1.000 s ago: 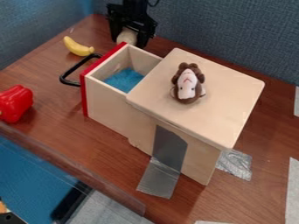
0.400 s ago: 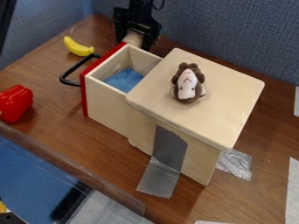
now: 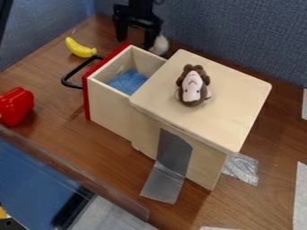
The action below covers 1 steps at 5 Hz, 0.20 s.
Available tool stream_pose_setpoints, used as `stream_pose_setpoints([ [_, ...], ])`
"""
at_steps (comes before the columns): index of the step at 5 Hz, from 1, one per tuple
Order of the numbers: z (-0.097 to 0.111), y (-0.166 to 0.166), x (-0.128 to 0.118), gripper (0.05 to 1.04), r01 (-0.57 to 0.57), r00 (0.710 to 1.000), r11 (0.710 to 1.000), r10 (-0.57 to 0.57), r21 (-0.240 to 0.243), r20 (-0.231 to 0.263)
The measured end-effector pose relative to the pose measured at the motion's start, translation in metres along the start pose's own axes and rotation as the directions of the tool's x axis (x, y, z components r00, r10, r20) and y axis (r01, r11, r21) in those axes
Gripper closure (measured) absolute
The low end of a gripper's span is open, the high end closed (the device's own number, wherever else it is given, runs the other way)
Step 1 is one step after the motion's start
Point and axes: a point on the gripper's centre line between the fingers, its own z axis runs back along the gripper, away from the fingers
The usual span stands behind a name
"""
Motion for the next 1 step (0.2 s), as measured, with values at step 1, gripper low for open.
stream_pose_setpoints([
  [1,0.0327,0.0036,-0.0032,0.083,0.0,0.999,1.0,0.0,0.0,0.043],
])
